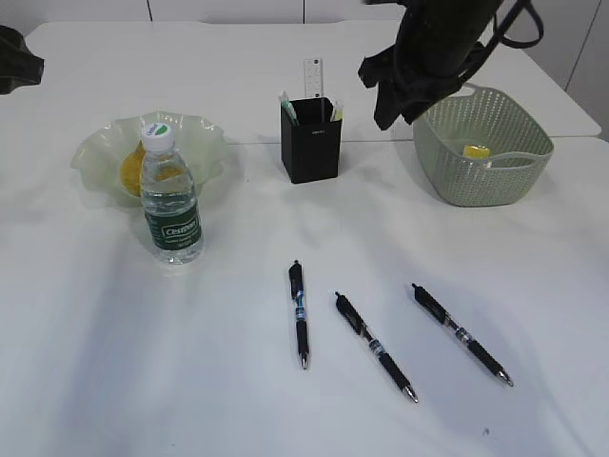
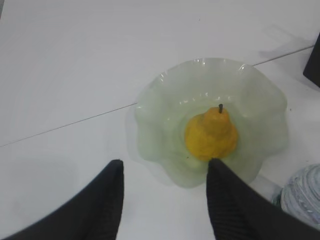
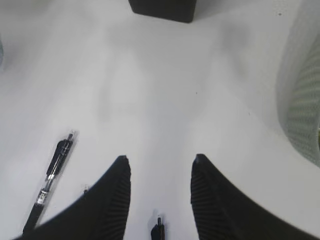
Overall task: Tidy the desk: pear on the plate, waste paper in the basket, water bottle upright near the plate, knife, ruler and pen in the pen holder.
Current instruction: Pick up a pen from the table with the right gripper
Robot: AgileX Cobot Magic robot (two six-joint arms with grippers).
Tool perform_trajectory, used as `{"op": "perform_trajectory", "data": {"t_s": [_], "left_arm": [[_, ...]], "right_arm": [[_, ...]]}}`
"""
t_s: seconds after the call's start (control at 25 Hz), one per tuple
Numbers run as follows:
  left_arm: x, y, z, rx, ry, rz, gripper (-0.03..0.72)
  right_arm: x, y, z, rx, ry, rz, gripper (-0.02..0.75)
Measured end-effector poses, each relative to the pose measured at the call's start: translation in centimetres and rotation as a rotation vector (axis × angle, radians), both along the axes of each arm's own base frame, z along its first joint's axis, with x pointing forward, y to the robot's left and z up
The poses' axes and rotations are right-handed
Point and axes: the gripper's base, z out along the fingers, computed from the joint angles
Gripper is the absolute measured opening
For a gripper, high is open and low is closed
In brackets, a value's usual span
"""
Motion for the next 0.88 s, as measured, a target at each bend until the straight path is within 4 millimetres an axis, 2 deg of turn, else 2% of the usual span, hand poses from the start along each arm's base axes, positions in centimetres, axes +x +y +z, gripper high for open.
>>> {"op": "perform_trajectory", "data": {"t_s": [0.32,0.88], "left_arm": [[0.0,0.0,0.0,-0.002,0.0,0.001,0.377],[0.0,0.0,0.0,-0.006,0.001,0.002,0.377]], "right_arm": [[-2.3,-0.6,-0.3,-0.027,0.063,-0.002,0.302],[-5.6,-1.8,-4.4,-0.113,0.234,0.001,0.302]]}}
